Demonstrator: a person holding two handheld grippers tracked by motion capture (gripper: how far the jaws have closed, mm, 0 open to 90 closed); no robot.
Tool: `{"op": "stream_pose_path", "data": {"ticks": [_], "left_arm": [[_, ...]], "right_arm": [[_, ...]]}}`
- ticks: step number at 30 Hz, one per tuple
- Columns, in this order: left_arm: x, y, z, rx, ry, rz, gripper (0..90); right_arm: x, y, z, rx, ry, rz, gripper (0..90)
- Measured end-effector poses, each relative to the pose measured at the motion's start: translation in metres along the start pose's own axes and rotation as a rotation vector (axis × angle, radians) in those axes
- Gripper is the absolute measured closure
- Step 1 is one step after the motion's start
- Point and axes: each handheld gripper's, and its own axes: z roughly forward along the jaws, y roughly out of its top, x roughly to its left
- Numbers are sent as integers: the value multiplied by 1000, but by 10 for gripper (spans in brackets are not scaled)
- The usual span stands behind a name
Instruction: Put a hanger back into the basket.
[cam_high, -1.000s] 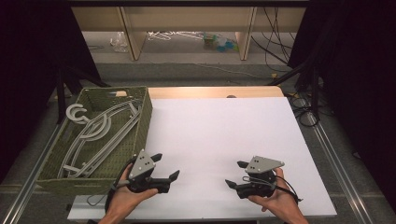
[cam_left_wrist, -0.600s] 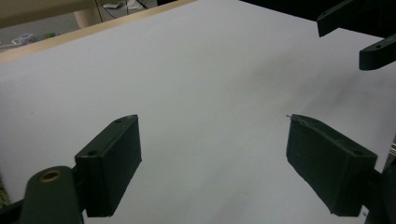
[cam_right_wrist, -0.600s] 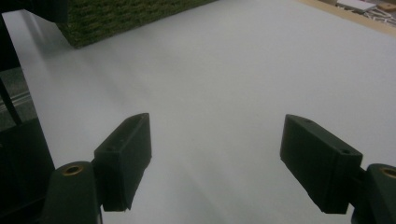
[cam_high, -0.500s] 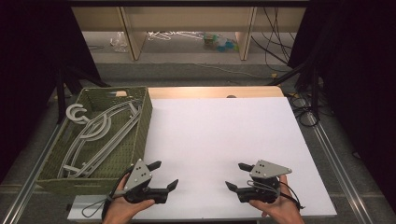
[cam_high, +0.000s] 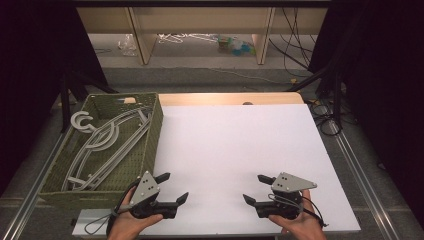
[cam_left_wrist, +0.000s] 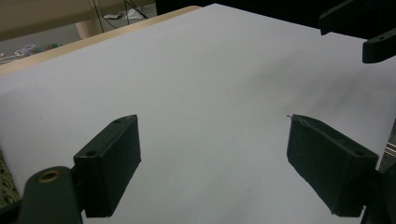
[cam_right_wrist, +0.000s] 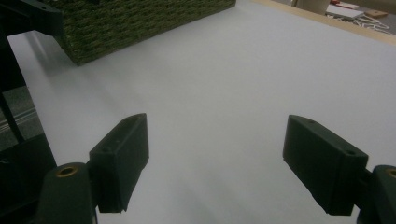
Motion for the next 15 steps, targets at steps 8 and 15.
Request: {"op": "stream_pose_path", "data": {"ticks": [8, 15], "left_arm": [[1, 0, -1, -12, -5, 2, 174], [1, -1, -1, -8, -16, 11, 172]], "right_arm": [[0, 0, 0, -4, -8, 14, 233], [-1, 0, 0, -3, -5, 10, 232]]}}
